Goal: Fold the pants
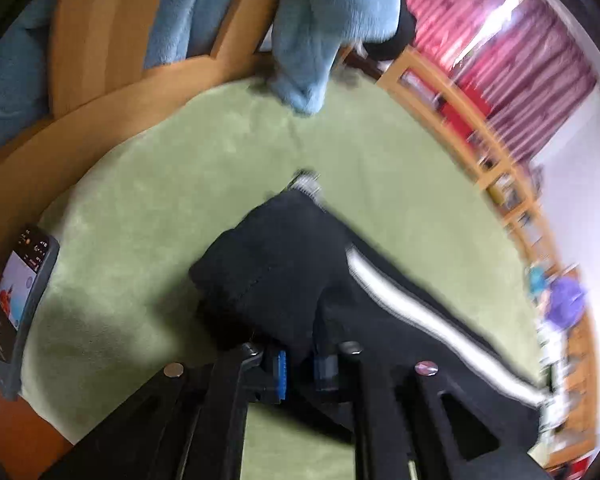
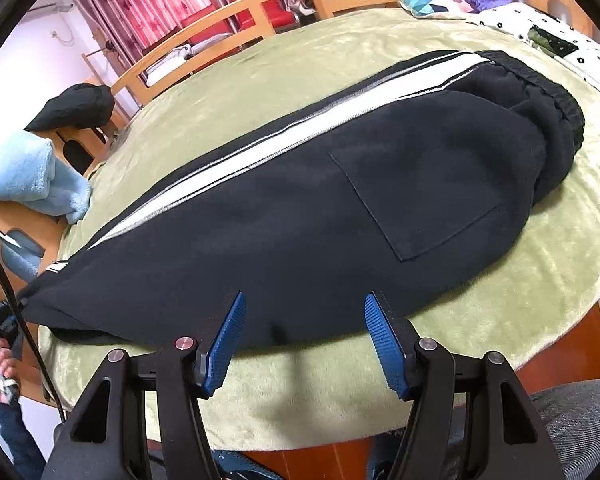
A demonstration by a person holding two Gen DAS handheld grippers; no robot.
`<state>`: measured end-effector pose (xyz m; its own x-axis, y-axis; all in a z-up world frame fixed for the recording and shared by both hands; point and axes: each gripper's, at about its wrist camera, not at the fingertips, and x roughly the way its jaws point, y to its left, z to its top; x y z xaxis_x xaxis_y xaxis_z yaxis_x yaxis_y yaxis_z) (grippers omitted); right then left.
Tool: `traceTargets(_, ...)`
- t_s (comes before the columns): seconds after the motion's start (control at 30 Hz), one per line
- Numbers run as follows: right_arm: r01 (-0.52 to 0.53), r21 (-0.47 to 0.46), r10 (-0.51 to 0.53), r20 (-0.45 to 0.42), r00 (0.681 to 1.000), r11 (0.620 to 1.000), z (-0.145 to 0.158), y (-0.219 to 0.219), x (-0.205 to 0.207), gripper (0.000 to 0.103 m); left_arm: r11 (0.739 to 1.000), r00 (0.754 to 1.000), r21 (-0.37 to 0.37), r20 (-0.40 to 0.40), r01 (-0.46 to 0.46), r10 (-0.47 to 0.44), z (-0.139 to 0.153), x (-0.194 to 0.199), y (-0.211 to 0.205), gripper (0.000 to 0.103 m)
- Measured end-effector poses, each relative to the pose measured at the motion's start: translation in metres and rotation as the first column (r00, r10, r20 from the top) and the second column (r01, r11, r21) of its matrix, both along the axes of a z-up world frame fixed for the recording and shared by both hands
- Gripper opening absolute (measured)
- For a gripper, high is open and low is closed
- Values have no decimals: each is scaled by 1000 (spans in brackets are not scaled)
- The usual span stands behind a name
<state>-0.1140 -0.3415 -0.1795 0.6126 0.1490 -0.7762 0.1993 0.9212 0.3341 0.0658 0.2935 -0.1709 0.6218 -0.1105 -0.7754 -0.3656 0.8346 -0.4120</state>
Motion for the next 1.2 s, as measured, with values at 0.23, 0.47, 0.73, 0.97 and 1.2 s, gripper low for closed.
traceTargets(0.23,-16,4,16,5,1000,1000,-4,-2,-11,62,997,998,-51,-10,-64,63,-5,-32,-5,72)
traceTargets(0.47,-9,37,9,1,1000,999,-20,-6,-1,62,998,997,-8,-44,-61,61,-36,-34,-24,72)
traceTargets(0.73,79,44,-75,-85,994,996,-42,-22,25,3,994,994,-52,49,-92,95,-42,1,6,11)
traceTargets(0.97,127,44,-126,-31,992,991,-7,-56,-3,41,987,970,137,-214,-87,116,-61,12,-20,63)
traceTargets(1.2,298,-6,-296,83,952,955,44,-156,-18,75,987,984,163,-177,4,25,-49,-18,-86,72)
